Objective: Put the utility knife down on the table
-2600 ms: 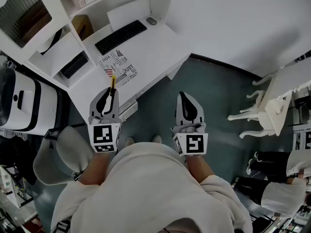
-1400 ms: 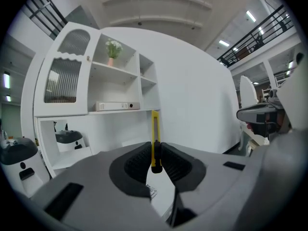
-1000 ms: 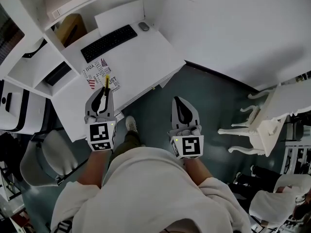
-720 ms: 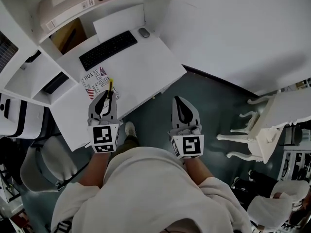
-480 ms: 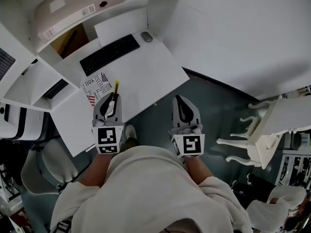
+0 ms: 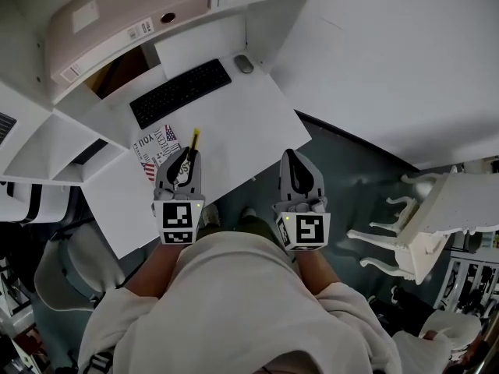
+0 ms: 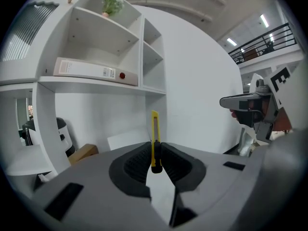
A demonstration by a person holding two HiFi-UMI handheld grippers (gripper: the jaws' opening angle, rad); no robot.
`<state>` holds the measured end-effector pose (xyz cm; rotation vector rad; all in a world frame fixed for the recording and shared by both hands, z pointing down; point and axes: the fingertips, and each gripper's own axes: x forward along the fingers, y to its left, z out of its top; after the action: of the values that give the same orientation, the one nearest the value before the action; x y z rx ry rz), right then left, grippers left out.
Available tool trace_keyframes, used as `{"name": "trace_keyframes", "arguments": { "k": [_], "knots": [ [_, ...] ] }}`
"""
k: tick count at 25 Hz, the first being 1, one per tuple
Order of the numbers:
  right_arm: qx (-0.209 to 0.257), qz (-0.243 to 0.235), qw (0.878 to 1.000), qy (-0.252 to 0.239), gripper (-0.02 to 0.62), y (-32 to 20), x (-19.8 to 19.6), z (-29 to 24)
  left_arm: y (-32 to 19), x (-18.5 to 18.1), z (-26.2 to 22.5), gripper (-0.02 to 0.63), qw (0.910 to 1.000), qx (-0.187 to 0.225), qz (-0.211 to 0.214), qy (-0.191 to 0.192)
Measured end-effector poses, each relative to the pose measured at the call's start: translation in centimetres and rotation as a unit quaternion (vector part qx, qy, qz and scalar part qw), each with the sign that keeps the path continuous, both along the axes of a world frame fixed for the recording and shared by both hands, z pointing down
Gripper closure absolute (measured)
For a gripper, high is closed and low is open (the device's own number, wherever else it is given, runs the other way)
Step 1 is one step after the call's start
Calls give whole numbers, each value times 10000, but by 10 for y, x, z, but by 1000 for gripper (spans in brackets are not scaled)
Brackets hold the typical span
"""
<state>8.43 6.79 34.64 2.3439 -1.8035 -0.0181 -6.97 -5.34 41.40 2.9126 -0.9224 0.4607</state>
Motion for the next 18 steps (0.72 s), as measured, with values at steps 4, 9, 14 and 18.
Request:
{"name": "trace_keyframes", "arguments": {
  "k": [4, 9, 14, 18],
  "knots": [
    [-55, -167, 9998, -58, 592, -23, 17, 7, -12, 13, 8, 543, 9998, -62, -138, -90],
    [-119, -605, 9980, -124, 592, -54, 37, 22, -28, 25, 20, 543, 9981, -136, -561, -218],
    [-225, -1033, 9943, -146, 592, -85, 61, 28, -43, 40, 33, 543, 9938, -280, -1010, -368],
    [-298, -1323, 9907, -136, 592, -108, 76, 36, -55, 53, 52, 543, 9892, -476, -1297, -483]
  ]
}}
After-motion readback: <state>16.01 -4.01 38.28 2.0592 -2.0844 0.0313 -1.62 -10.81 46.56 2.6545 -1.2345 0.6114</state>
